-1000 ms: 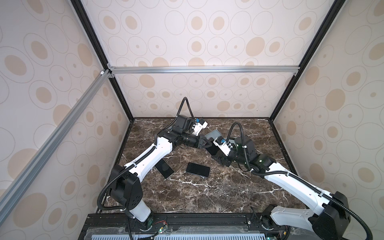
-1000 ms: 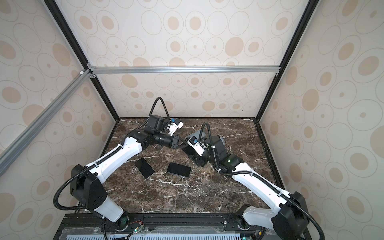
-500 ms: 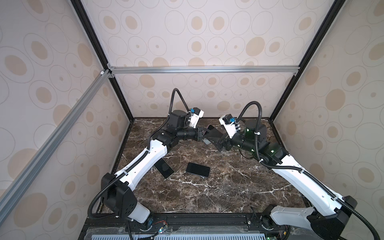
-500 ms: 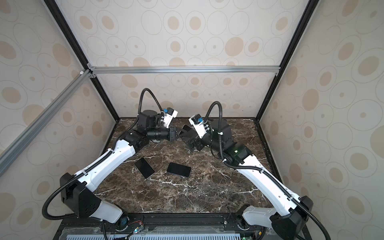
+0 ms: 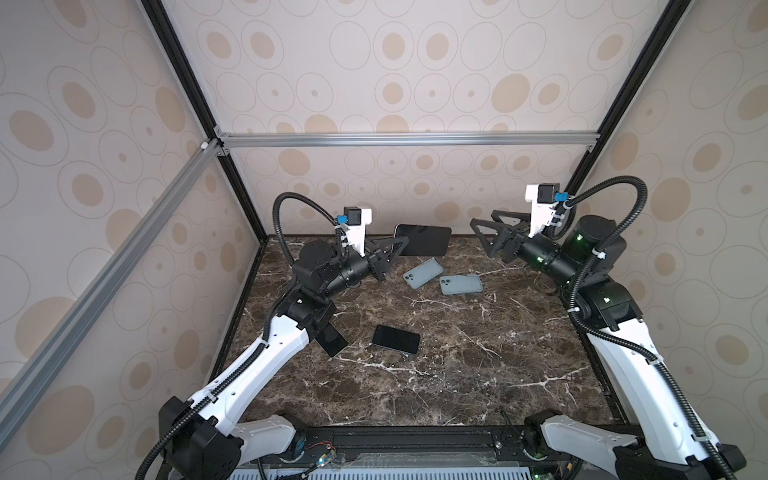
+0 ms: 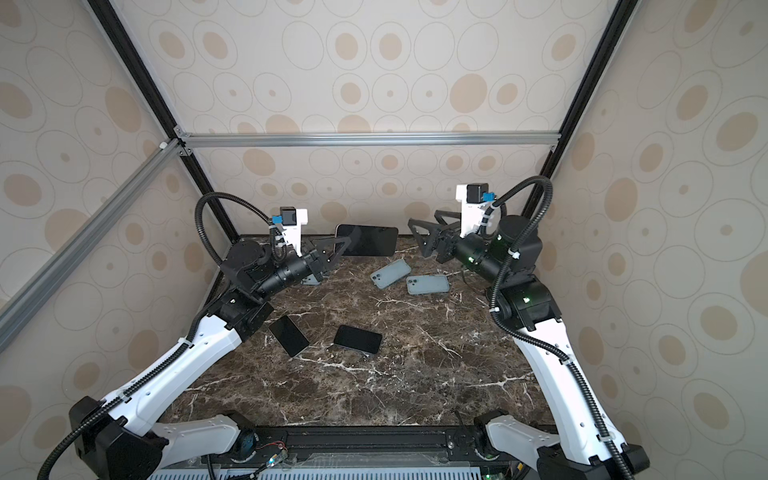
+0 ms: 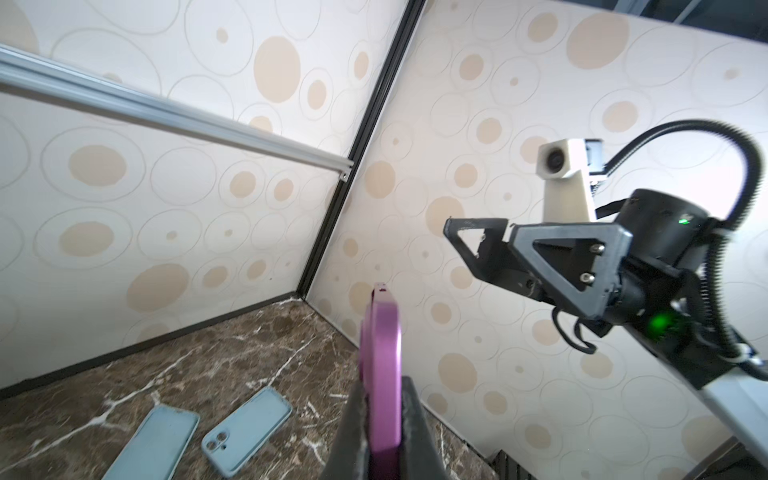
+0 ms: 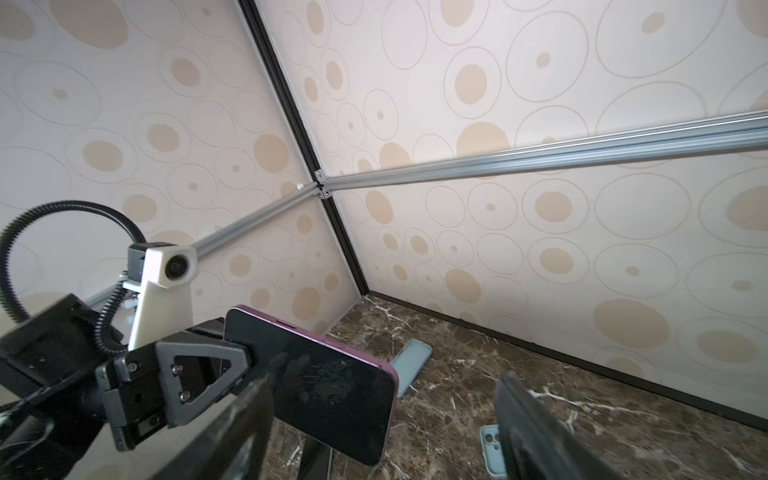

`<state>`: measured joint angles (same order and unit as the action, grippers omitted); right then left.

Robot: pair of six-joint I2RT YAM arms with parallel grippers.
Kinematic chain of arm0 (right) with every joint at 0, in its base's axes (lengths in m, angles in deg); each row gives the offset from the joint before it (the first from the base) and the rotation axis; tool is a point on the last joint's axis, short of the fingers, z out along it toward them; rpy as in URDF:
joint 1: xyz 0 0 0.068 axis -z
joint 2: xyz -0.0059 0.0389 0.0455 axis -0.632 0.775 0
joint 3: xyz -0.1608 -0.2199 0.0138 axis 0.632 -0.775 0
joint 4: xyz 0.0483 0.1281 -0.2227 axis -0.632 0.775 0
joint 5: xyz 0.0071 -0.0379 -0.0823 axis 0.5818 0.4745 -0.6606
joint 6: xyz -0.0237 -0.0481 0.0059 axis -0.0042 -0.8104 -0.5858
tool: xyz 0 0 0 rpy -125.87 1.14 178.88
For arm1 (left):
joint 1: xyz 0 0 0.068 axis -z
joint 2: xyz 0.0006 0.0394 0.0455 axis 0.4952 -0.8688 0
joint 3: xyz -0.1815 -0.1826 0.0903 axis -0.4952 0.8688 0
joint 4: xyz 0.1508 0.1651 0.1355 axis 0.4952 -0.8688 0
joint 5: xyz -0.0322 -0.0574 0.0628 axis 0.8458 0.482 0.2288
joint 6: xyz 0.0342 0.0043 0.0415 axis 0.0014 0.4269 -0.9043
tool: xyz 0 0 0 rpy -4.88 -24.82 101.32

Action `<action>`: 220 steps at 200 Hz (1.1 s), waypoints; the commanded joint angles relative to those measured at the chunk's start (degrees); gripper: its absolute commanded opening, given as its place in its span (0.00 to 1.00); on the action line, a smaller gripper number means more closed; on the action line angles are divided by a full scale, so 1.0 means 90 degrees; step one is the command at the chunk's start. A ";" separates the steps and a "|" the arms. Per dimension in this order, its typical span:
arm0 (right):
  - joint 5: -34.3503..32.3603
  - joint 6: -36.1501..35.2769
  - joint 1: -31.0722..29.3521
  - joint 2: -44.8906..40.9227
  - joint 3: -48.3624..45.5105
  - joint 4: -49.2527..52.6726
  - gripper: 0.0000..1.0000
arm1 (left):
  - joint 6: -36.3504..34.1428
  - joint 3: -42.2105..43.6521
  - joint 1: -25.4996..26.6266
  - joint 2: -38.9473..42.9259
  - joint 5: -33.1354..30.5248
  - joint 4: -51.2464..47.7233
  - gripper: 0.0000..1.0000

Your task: Put the phone into the phone case

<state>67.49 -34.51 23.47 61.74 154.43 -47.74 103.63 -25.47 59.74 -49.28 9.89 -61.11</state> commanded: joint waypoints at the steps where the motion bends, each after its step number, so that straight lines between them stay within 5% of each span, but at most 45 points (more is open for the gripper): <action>1: 0.1422 0.1285 0.0172 0.0144 -0.0018 -0.1113 0.82 | 0.0581 0.0113 -0.0040 0.0282 0.0236 0.1909 0.00; 72: 0.3005 0.2806 0.0130 0.0656 -0.0088 -0.3241 0.78 | 0.1954 0.0480 -0.0045 0.0261 0.0779 0.4279 0.00; 119: 0.3683 0.2018 -0.0485 0.0718 0.0254 -0.2662 0.76 | 0.2427 0.0480 -0.0045 0.0134 0.0826 0.4932 0.00; 162: 0.3718 0.1759 -0.0716 0.0711 0.0313 -0.2478 0.53 | 0.2489 0.0451 -0.0040 0.0070 0.0969 0.5015 0.00; 220: 0.3745 0.1488 -0.0900 0.0723 0.0462 -0.2209 0.39 | 0.2439 0.0520 -0.0040 0.0071 0.1133 0.4910 0.00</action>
<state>100.12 -19.91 15.95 68.17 156.64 -67.74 124.20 -20.22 59.63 -49.13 19.40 -21.22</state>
